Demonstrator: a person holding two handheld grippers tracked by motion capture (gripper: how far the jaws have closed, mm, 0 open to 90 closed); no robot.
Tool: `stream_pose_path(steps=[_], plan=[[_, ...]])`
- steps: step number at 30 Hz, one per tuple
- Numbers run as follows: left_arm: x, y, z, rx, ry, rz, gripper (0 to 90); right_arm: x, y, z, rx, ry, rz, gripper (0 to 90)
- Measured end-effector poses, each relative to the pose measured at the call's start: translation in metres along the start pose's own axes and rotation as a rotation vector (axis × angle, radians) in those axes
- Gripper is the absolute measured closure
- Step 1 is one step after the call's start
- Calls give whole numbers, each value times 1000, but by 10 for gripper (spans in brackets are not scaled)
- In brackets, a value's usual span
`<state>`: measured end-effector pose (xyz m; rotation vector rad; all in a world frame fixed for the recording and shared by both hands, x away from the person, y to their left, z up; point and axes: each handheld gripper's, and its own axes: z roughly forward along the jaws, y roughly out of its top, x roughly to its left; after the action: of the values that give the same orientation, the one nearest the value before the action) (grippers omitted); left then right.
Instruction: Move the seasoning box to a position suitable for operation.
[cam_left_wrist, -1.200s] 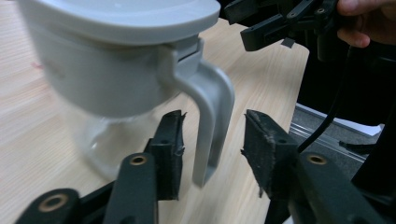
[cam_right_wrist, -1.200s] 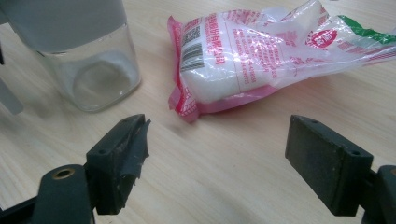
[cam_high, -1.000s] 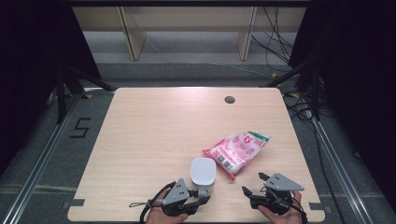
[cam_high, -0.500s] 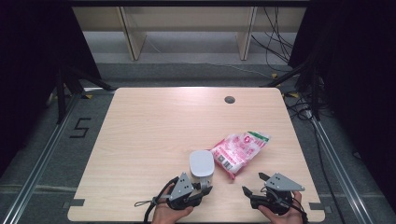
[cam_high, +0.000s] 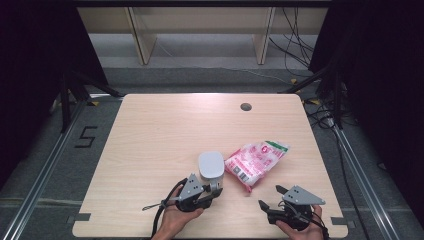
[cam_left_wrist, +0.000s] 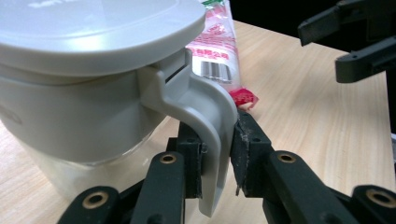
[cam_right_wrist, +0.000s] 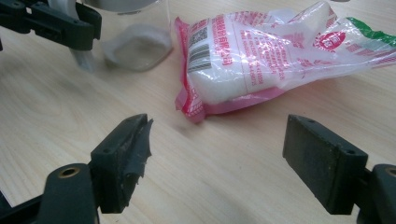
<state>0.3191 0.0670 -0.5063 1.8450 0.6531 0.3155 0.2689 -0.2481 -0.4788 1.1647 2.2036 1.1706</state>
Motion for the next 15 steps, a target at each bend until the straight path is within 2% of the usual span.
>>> stream_pose_path(steps=[1, 3, 4, 7, 8, 9, 10, 12, 13, 15], plan=[[2, 0, -2, 8, 12, 10, 732, -3, 0, 1, -9, 0, -29, 239], [6, 0, -4, 6, 20, 8, 725, -1, 0, 0, -4, 4, -12, 243], [10, 1, -5, 8, 21, 8, 725, -3, 0, 1, -6, 5, -28, 243], [17, 0, -7, 3, 38, -10, 717, -2, 0, 2, -4, 7, -30, 243], [19, 0, -9, 4, 47, -4, 713, -1, 0, 1, -1, 8, -21, 243], [21, 0, -11, 10, 71, 7, 707, -3, 0, 2, -8, 14, -47, 244], [24, -1, -14, 14, 79, 11, 703, -3, 0, 2, -6, 16, -41, 244], [28, -3, -18, 4, 90, -4, 697, -3, 0, 2, -6, 16, -42, 246], [31, -3, -21, 13, 113, 8, 694, -3, 0, 2, -11, 22, -35, 247], [35, -4, -25, 10, 125, 7, 687, -4, 0, 3, -14, 24, -37, 247]])
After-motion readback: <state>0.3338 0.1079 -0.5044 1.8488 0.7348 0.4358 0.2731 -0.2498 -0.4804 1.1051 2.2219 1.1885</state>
